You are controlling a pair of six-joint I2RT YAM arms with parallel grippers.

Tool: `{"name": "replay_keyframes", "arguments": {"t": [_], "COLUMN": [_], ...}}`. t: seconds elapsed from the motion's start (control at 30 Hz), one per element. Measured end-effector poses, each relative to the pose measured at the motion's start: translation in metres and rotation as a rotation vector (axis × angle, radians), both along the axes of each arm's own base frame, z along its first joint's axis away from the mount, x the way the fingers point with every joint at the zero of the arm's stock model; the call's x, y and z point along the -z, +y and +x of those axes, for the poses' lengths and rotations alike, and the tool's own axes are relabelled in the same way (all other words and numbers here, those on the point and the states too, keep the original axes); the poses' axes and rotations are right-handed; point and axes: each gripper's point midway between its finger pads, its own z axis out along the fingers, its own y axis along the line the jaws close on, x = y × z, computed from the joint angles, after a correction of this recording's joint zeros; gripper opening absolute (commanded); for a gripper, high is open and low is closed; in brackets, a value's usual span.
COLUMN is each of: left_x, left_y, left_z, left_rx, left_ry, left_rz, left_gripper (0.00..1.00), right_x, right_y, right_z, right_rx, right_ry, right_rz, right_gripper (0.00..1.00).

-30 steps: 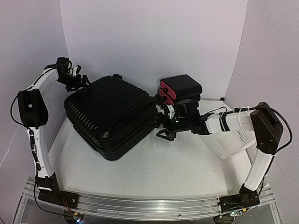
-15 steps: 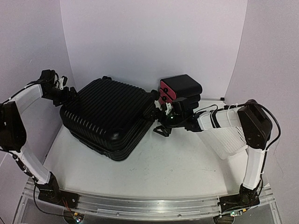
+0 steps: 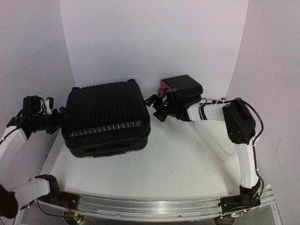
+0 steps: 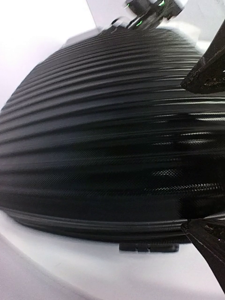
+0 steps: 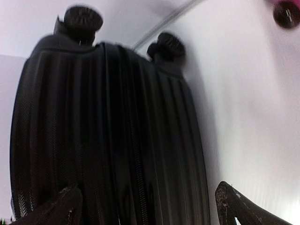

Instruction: Open, take out, and arrange the luggage

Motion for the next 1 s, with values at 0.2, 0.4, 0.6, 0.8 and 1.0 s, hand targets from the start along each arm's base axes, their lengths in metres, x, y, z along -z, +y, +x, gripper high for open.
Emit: {"name": "replay_keyframes", "arguments": {"t": [0.2,0.4,0.6,0.8,1.0], "left_x": [0.002,-0.014,-0.057,-0.155,-0.158], "left_y": [-0.048,-0.099,-0.103,-0.087,-0.087], "left_z": [-0.045,-0.101,-0.117,-0.069,0.046], "left_rx": [0.065,0.274,0.381,0.382,0.327], "left_ry": [0.044,0.111,0.074,-0.180,-0.168], "left_rz": [-0.151,-0.368,-0.313,-0.020,0.198], "left_gripper": [0.92,0.93,0.96,1.00,0.98], "right_x": [-0.017,-0.074,-0.112,-0.111,-0.049], "right_y": [0.000,0.001,-0.029,-0.092,-0.073], "right_z": [0.055,0.022,-0.069,-0.140,-0.205], "right_rx": [0.053,-0.071,-0.227,-0.269,-0.377], "right_ry": [-0.052,-0.147,-0.202,-0.155,-0.010], "right_rz": [-0.070,-0.258,-0.486,-0.504,-0.369], "right_gripper": [0.98,0.98,0.98,0.98,0.98]}}
